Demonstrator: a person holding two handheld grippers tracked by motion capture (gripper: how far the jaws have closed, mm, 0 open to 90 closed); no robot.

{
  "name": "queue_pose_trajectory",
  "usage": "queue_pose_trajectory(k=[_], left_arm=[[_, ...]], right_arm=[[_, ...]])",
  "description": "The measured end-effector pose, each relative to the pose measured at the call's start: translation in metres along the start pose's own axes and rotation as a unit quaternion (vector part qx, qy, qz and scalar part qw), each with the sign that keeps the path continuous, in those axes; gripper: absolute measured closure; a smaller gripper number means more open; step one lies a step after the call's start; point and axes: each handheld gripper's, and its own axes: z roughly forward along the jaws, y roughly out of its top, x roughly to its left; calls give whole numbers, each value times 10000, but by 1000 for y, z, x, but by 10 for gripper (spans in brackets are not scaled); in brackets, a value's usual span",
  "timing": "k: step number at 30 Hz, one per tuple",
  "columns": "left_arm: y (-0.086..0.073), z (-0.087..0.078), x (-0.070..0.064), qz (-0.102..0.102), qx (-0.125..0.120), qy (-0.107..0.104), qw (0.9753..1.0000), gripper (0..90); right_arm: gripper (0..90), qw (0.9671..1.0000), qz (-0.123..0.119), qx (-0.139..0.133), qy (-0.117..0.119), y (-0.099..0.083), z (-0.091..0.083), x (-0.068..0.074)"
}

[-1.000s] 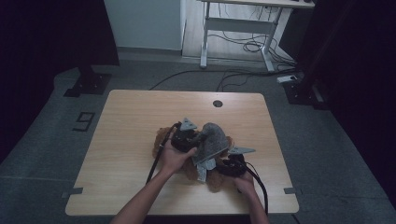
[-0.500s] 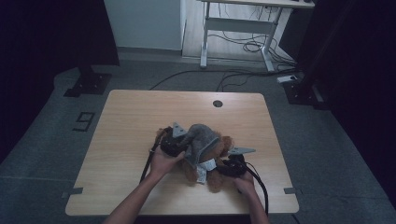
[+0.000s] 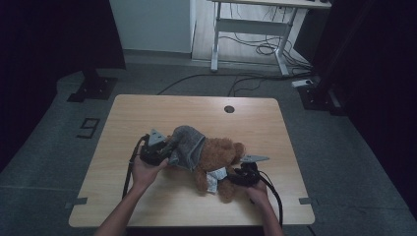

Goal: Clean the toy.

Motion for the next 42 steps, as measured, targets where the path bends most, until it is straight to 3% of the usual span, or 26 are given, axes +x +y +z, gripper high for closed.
queue_pose_trajectory(k=[3, 5, 8, 11, 16, 22, 24, 27, 33, 38, 42], left_arm=[[-5, -1, 10, -93, 39, 99, 9999, 788], [-10, 1, 16, -80, 110, 273, 9995, 789], [-22, 7, 31, -253, 356, 373, 9984, 790], [-36, 13, 39, -434, 537, 232, 9973, 790], [-58, 27, 41, -546, 762, 234, 9953, 790], [-71, 34, 47, -559, 1017, 255, 9929, 788], [-65, 26, 51, -548, 846, 396, 9941, 788], [-47, 11, 56, -549, 612, 409, 9958, 788], [8, 0, 41, -140, 216, 379, 9990, 786], [45, 23, 19, 160, 257, 262, 9992, 784], [57, 50, 7, 295, 500, 299, 9979, 778]], right_arm=[[646, 10000, 0, 1, 7, 0, 0, 0], [646, 10000, -5, -5, 7, 0, 0, -1], [646, 10000, 6, -5, -2, 0, 0, -1], [646, 10000, 25, 1, -25, 0, 0, -1], [646, 10000, 62, 3, -55, 0, 1, -2], [646, 10000, 40, 3, -63, 0, 2, -3], [646, 10000, 19, 17, -39, 2, 2, -5], [646, 10000, 3, 40, -16, 4, 4, -10], [644, 9997, -158, 104, -171, 16, 9, -16], [643, 9996, -124, 92, -227, 21, 13, -21], [643, 9997, -109, 58, -228, 20, 13, -22]])
